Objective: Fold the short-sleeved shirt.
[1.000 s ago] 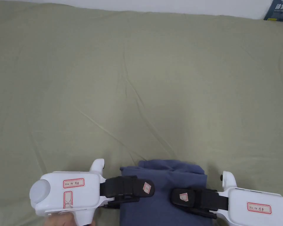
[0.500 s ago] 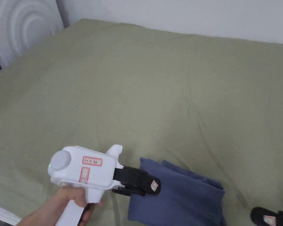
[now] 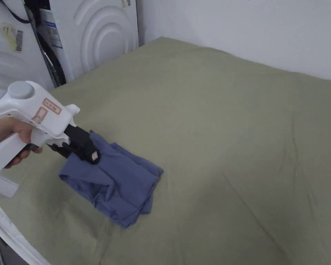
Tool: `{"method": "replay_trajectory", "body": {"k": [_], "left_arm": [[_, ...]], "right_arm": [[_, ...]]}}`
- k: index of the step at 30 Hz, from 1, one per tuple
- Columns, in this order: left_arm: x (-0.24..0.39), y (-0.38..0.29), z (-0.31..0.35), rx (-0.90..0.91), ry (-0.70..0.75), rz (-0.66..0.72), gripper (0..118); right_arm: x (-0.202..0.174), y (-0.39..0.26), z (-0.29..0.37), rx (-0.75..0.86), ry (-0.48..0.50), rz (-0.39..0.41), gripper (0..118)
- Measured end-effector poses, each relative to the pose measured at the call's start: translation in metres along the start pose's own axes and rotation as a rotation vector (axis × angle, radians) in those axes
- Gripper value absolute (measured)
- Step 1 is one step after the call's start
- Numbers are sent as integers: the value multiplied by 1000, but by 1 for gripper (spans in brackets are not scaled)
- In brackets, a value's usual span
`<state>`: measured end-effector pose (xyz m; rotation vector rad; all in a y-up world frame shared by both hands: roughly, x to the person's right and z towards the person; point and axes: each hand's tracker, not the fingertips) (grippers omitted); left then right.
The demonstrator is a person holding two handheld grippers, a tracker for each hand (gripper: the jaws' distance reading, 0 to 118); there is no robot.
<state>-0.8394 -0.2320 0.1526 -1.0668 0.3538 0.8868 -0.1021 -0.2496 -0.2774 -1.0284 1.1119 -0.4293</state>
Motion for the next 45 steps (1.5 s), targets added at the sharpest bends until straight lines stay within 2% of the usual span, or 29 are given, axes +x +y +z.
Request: {"method": "replay_trajectory", "body": {"k": [3,4,6,7,8,11,12,13,14,15,16,17,18,19,22,26,27,29,31,33,36,38,41,42,45], "left_arm": [[-12,10,-5,-6,-15,4,29],[-31,19,-6,-11,-19,-9,37],[-37,24,-6,0,-3,-9,112],[-41,24,-5,18,-16,-14,117],[-26,25,5,90,-52,-40,114],[-18,37,12,103,-26,18,115],[2,-6,19,125,-35,8,115],[15,-16,22,132,-22,-8,114],[25,-24,24,139,-9,-17,109],[36,-30,25,161,-5,-19,87],[15,-17,19,179,-12,-11,30],[22,-19,16,216,-29,-32,0],[39,-21,9,245,13,-53,0],[50,-26,2,305,127,-88,0],[84,-43,-12,328,-27,-82,0],[195,-85,-36,406,-30,-276,0],[225,-97,-44,435,11,-270,0],[295,-122,-55,509,11,-345,0],[350,-146,-65,603,-43,-315,0],[410,-176,-71,710,8,-359,0],[478,-202,-80,825,126,-403,0],[512,-218,-75,871,53,-458,0],[548,-236,-60,948,78,-560,1],[554,-238,-55,953,73,-570,4],[562,-249,-44,979,56,-581,5]], "right_arm": [[-5,4,-10,-11,-5,8,0],[-8,5,-14,-14,-8,10,0],[-6,8,-18,-27,-2,20,0],[-7,8,-20,-35,0,24,0],[-8,9,-22,-40,-5,30,0],[-7,9,-24,-50,-7,39,0],[-7,9,-24,-51,-3,42,0],[-6,8,-23,-51,6,42,0],[-5,7,-22,-49,9,40,0],[-6,6,-20,-47,4,37,0],[-6,5,-17,-42,2,41,0],[-8,3,-14,-32,-1,50,0],[-10,2,-10,-18,-8,56,0],[-12,2,-6,6,-33,72,0],[-20,6,12,66,-140,166,0],[-42,8,39,173,-288,311,0],[-47,9,44,190,-324,340,0],[-61,8,54,255,-424,410,0],[-74,9,60,285,-529,474,0],[-91,9,68,335,-632,550,0],[-107,6,82,403,-644,626,0],[-113,7,91,464,-648,639,0],[-121,10,106,513,-635,646,0],[-123,11,112,527,-639,660,0],[-138,9,128,556,-656,689,0]]}}
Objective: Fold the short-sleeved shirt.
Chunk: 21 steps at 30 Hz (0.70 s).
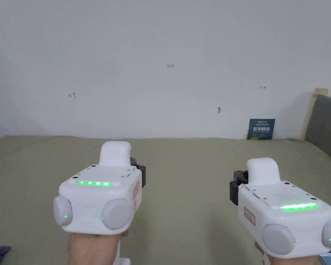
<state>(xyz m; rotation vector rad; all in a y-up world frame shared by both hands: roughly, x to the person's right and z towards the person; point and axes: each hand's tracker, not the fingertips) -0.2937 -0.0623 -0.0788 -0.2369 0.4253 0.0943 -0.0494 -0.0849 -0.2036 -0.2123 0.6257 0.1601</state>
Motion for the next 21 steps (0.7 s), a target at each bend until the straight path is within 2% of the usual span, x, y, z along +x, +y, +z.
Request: {"method": "replay_trajectory", "body": {"k": [2,6,11,16,19,20,21], "left_arm": [[1,1,7,12,6,13,5],[0,1,15,31,9,43,5],[-4,4,24,52,30,40,5],[-4,4,27,55,42,39,11],[-5,4,26,54,48,13,19],[-6,3,26,54,47,15,28],[-7,2,27,59,46,15,47]], "right_arm": [[0,5,9,15,-13,21,0],[7,5,14,15,-4,-15,0],[7,1,17,23,-23,-7,0],[2,6,21,45,-39,-28,0],[-1,9,21,57,-38,1,2],[-2,10,23,67,-41,4,7],[-3,11,23,73,-50,2,18]]}}
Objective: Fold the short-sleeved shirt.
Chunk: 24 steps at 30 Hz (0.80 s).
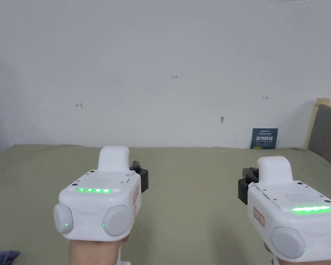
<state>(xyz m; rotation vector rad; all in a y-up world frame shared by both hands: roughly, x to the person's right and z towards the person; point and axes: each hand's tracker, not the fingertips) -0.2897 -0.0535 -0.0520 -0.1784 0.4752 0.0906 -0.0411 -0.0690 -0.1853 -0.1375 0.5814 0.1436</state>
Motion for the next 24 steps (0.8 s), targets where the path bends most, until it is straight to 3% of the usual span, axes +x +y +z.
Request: {"method": "replay_trajectory", "body": {"k": [1,2,3,4,5,9,13,17,24], "left_arm": [[-1,0,0,-6,-1,-1,77],[-2,1,-2,-12,0,2,115],[-2,1,-3,-22,9,-4,118],[0,-3,-1,-5,38,41,118],[3,-1,-3,4,55,-46,118],[6,0,-9,-27,131,-54,118],[-1,-5,-7,-48,16,51,118],[-2,4,0,21,82,0,118],[-13,7,5,-70,33,98,118]], "right_arm": [[0,0,0,8,-4,-4,41],[1,0,-1,11,-6,-6,89],[0,1,1,3,-2,-7,114],[-1,1,1,-8,-16,-7,118],[-1,0,3,50,-13,-9,118],[2,2,3,16,-35,-15,118],[6,1,3,10,-28,-26,118],[8,1,1,3,-23,-22,118],[9,2,5,9,-29,-23,118]]}}
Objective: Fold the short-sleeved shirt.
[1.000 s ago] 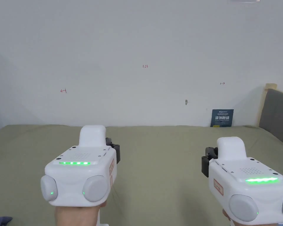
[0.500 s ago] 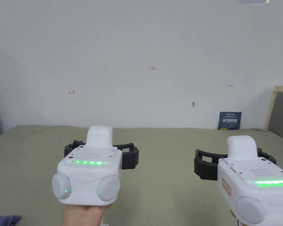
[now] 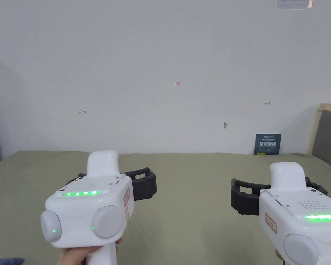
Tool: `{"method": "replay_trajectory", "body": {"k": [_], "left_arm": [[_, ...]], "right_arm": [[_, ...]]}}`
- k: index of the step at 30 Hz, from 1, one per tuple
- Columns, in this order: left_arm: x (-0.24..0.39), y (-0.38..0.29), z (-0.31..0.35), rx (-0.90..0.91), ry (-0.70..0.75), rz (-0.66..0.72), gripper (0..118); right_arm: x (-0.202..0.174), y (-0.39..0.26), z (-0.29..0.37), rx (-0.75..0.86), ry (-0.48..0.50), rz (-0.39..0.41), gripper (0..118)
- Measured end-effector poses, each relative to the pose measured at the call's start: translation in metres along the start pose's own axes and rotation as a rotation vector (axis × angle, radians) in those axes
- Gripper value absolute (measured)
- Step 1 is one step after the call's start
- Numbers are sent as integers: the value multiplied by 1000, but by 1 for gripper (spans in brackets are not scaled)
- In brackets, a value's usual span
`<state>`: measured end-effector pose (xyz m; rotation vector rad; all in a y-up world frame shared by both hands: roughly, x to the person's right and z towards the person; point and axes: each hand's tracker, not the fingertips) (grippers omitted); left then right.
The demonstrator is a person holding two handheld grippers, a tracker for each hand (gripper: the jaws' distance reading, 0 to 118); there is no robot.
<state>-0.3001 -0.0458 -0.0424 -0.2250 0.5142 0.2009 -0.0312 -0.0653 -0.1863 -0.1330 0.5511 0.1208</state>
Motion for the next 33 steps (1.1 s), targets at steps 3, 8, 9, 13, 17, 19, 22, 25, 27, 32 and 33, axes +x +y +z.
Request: {"method": "replay_trajectory", "body": {"k": [3,8,9,13,17,19,22,25,27,32,33], "left_arm": [[-2,1,0,-14,52,-10,118],[1,3,-1,-8,65,-50,118],[4,3,-4,-53,52,-68,118],[10,4,-2,-16,90,-133,118],[9,4,0,-6,32,-122,118],[12,4,-5,-60,71,-163,118],[16,-3,-8,1,164,-254,118],[8,-9,-8,25,89,-233,118],[2,-12,-8,11,53,-202,118],[2,-22,0,-7,237,-174,118],[-2,-22,2,-6,177,-175,118]], "right_arm": [[1,-1,0,-7,8,-7,118],[0,-1,0,-20,7,0,118],[0,-2,0,-19,6,2,118],[-2,-1,3,-26,16,-10,118],[-2,-2,1,-32,14,-2,118],[-2,-5,-3,-31,11,-2,118],[-2,-5,-7,-32,11,-15,118],[-3,-6,-6,-26,14,-16,118],[-3,-5,-5,-24,5,-7,118],[-1,-9,-2,-28,10,-28,118],[-1,-10,-1,-29,7,-25,118]]}}
